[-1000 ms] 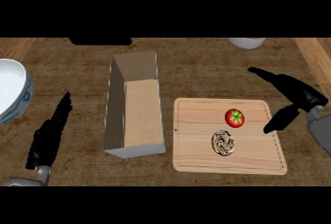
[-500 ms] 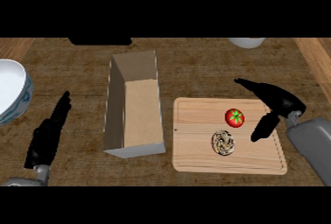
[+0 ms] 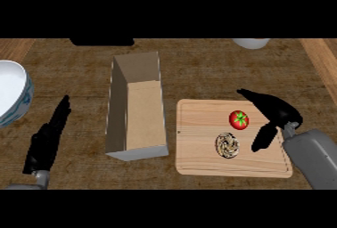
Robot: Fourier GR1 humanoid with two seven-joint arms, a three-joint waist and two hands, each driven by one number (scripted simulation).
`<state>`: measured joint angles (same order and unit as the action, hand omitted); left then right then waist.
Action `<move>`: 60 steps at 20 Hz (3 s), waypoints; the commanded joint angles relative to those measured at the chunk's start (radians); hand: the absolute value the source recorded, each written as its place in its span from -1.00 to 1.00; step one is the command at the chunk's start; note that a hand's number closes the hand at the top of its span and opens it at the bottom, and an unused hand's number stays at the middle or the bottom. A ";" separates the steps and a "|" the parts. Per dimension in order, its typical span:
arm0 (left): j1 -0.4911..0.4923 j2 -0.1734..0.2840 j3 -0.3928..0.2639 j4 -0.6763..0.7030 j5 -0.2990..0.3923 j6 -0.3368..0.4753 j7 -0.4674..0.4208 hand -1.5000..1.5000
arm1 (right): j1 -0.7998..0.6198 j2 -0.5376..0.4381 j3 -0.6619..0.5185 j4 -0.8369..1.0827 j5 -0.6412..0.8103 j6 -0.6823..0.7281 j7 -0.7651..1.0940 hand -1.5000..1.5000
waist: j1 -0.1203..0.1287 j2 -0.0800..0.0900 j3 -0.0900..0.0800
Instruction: Pick the tomato from the cutting board and place it in the cardboard box
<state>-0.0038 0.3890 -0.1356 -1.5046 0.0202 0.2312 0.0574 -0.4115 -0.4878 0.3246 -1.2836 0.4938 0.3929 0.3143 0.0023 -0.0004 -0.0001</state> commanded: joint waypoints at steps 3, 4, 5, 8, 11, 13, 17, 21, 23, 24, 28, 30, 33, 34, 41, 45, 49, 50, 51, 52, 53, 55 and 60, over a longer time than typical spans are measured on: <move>0.008 -0.045 0.007 -0.080 -0.055 -0.022 0.075 0.00 | -0.013 0.061 -0.052 0.111 0.105 -0.009 -0.076 -1.00 | 0.004 0.001 0.000; -0.009 -0.049 0.035 -0.042 -0.048 -0.041 0.057 0.00 | -0.060 0.088 -0.071 0.126 0.110 0.013 -0.064 -1.00 | 0.004 0.001 0.000; -0.032 -0.051 0.053 0.002 -0.048 -0.051 0.029 0.00 | -0.005 0.121 -0.036 0.082 0.144 -0.027 -0.046 -1.00 | 0.001 0.001 0.000; -0.026 -0.062 0.084 0.026 -0.061 -0.080 0.004 0.00 | 0.068 0.092 -0.081 0.017 0.147 0.015 -0.079 -1.00 | -0.002 0.000 0.000; 0.037 -0.103 0.049 -0.102 -0.100 -0.049 0.077 0.00 | 0.011 0.120 -0.114 0.064 0.174 0.023 -0.073 -1.00 | 0.002 0.000 0.000; 0.010 -0.110 0.068 -0.044 -0.111 -0.072 0.046 0.00 | 0.039 0.125 -0.118 0.120 0.218 -0.024 -0.138 -1.00 | 0.001 0.000 0.000; 0.028 -0.088 0.128 -0.058 -0.107 -0.123 0.040 0.00 | 0.054 0.133 -0.146 0.060 0.231 0.039 -0.114 -1.00 | 0.000 0.000 0.000; 0.042 -0.095 0.125 -0.103 -0.125 -0.135 0.061 0.00 | 0.082 0.192 -0.129 0.135 0.288 -0.065 -0.164 -1.00 | 0.002 0.000 0.000; -0.024 -0.132 0.128 -0.044 -0.154 -0.124 0.069 0.00 | 0.009 0.216 -0.154 0.183 0.298 -0.018 -0.144 -1.00 | 0.001 0.001 0.000; -0.026 -0.120 0.170 0.036 -0.133 -0.146 -0.013 0.00 | 0.043 0.196 -0.177 0.136 0.285 -0.024 -0.168 -1.00 | -0.001 0.000 0.000; 0.057 -0.146 0.151 -0.056 -0.148 -0.153 -0.002 0.00 | 0.039 0.251 -0.150 0.129 0.332 -0.011 -0.111 -1.00 | 0.002 0.000 0.000; -0.025 -0.162 0.162 -0.007 -0.163 -0.144 0.025 0.00 | -0.020 0.235 -0.169 0.181 0.351 0.020 -0.127 -1.00 | 0.001 0.000 0.000; -0.021 -0.150 0.181 -0.010 -0.168 -0.167 0.009 0.00 | 0.021 0.215 -0.194 0.251 0.351 -0.002 -0.215 -1.00 | 0.001 0.001 0.000; 0.037 -0.166 0.170 -0.065 -0.171 -0.168 0.018 0.00 | -0.021 0.227 -0.206 0.295 0.357 -0.006 -0.234 1.00 | 0.004 0.001 0.000; 0.051 -0.184 0.145 -0.085 -0.198 -0.162 0.047 0.00 | 0.027 0.250 -0.152 0.215 0.483 -0.239 -0.231 1.00 | 0.002 -0.001 0.000; 0.068 -0.180 0.158 -0.153 -0.198 -0.174 0.081 0.00 | -0.016 0.199 -0.217 0.295 0.480 -0.292 -0.340 1.00 | 0.005 0.000 0.000; 0.037 -0.167 0.185 -0.063 -0.190 -0.170 0.033 0.00 | 0.146 0.379 -0.139 0.080 0.604 -0.384 0.086 1.00 | -0.035 -0.013 -0.003; 0.068 -0.197 0.173 -0.078 -0.197 -0.145 0.049 0.00 | 0.220 0.393 -0.142 0.071 0.625 -0.426 0.134 1.00 | -0.057 -0.022 -0.004; 0.075 -0.174 0.191 -0.067 -0.194 -0.155 0.040 0.00 | 0.268 0.403 -0.140 0.066 0.658 -0.455 0.192 1.00 | -0.071 -0.025 -0.006; 0.065 -0.169 0.206 -0.072 -0.187 -0.150 0.055 0.00 | 0.295 0.440 -0.137 0.050 0.672 -0.469 0.253 1.00 | -0.089 -0.033 -0.007; 0.077 -0.192 0.186 -0.074 -0.200 -0.136 0.055 0.00 | 0.322 0.455 -0.115 -0.007 0.705 -0.478 0.304 1.00 | -0.091 -0.034 -0.007; 0.114 -0.186 0.185 -0.087 -0.202 -0.142 0.014 0.00 | 0.394 0.483 -0.044 -0.100 0.761 -0.523 0.417 1.00 | -0.061 -0.029 -0.005; 0.098 -0.167 0.211 -0.082 -0.171 -0.168 0.026 0.00 | 0.542 0.486 0.154 -0.397 0.951 -0.457 0.667 1.00 | -0.053 -0.024 -0.005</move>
<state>0.0664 0.2139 0.0633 -1.5847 -0.1650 0.0762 0.1035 0.0118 -0.0236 0.3552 -1.5039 1.3301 -0.0812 0.7992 -0.0600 -0.0267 -0.0070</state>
